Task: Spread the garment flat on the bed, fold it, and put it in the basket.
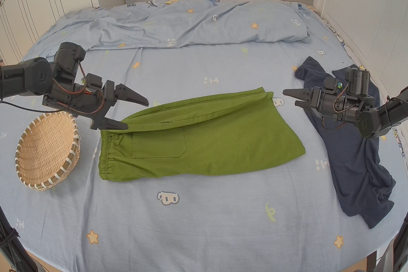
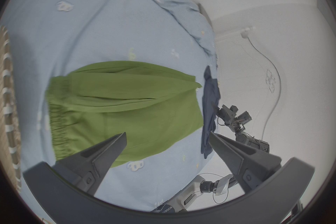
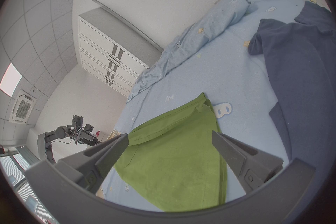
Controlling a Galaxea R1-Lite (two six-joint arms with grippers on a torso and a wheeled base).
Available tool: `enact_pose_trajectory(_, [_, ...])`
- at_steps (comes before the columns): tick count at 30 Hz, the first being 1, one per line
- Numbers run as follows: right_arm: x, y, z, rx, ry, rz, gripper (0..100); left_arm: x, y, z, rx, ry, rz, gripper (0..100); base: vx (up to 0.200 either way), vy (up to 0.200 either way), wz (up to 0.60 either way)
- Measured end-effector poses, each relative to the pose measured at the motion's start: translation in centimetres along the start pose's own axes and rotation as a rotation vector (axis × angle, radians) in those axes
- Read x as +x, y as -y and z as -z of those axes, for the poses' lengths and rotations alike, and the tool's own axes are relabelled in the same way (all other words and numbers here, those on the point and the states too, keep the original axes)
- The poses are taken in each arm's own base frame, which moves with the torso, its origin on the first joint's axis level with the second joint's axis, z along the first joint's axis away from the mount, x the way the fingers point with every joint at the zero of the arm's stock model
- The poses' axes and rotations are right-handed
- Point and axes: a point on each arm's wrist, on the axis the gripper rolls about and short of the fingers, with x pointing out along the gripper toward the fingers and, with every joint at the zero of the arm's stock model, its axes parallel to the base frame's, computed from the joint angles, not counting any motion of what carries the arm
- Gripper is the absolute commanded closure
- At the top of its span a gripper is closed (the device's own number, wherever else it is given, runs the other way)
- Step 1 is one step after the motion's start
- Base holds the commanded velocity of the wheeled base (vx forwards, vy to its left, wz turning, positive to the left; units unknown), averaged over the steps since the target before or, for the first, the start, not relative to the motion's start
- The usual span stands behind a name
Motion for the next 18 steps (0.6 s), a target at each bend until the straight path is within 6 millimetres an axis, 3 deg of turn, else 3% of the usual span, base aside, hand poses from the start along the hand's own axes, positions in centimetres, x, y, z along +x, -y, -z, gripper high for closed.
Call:
enact_pose_trajectory(10, [-1.0,-0.5,0.6,-0.006,0.019,-0.013,0,7.9,3.5,-0.3,0.084,0.03,-0.079,0,0.0,0.0,0.0])
enact_pose_trajectory(18, [-1.3,-0.6,0.5,-0.009,0.027,-0.012,0,12.1,3.0,-0.4,0.086,-0.004,-0.081,0,0.0,0.0,0.0])
